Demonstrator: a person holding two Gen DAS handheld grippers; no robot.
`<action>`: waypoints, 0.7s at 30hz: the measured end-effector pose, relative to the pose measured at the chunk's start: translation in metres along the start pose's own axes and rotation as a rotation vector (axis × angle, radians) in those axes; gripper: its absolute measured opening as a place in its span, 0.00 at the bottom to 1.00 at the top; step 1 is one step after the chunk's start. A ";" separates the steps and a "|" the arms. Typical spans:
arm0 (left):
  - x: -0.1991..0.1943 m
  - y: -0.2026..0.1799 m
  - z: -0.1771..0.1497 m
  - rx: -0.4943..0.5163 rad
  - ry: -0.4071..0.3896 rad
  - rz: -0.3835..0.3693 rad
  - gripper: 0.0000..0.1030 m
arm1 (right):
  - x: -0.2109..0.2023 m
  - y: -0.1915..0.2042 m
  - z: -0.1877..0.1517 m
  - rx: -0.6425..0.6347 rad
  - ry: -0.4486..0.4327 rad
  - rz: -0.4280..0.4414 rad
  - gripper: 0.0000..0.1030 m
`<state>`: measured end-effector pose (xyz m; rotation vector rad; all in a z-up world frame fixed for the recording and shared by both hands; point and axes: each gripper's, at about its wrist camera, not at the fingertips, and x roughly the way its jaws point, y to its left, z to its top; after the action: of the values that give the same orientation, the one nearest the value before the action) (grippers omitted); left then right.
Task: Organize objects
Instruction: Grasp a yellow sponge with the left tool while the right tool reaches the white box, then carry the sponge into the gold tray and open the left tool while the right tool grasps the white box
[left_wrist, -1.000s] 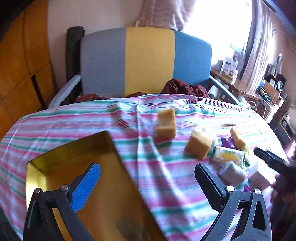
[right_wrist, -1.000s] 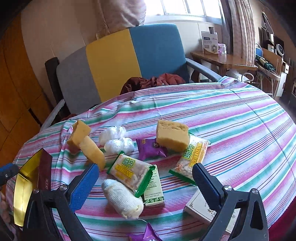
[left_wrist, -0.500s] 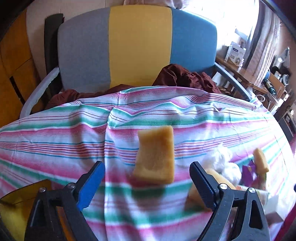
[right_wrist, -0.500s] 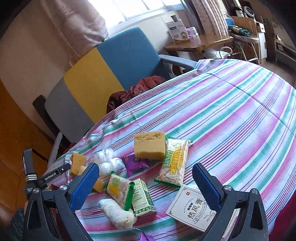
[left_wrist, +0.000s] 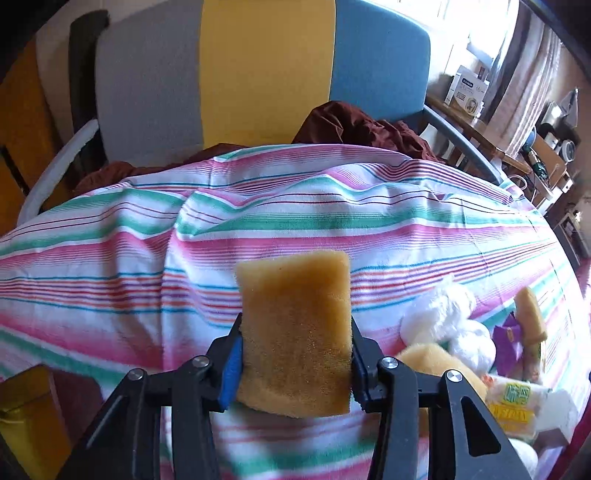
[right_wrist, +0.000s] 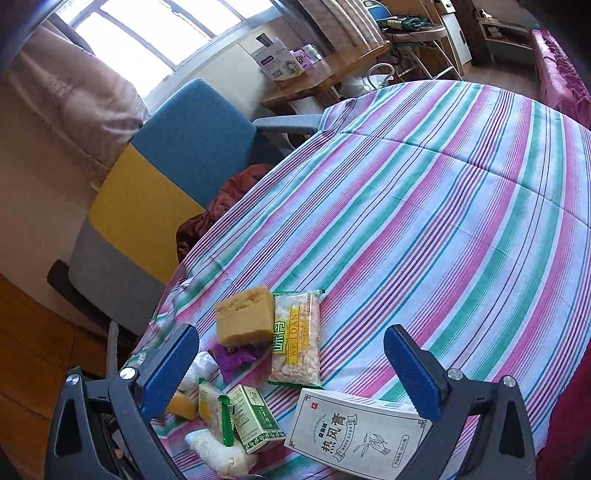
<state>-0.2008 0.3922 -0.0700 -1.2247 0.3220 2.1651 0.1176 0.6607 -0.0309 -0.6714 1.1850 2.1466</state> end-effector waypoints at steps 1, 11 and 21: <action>-0.010 -0.001 -0.005 0.004 -0.012 -0.005 0.47 | 0.001 0.002 -0.001 -0.013 0.008 -0.003 0.99; -0.102 -0.010 -0.065 0.040 -0.071 -0.092 0.47 | 0.030 0.012 -0.018 -0.130 0.155 -0.091 0.99; -0.171 0.019 -0.135 0.018 -0.103 -0.122 0.47 | 0.039 0.050 -0.044 -0.625 0.365 -0.227 0.99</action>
<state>-0.0560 0.2430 -0.0009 -1.0895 0.2172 2.1072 0.0617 0.6110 -0.0497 -1.4409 0.5350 2.2487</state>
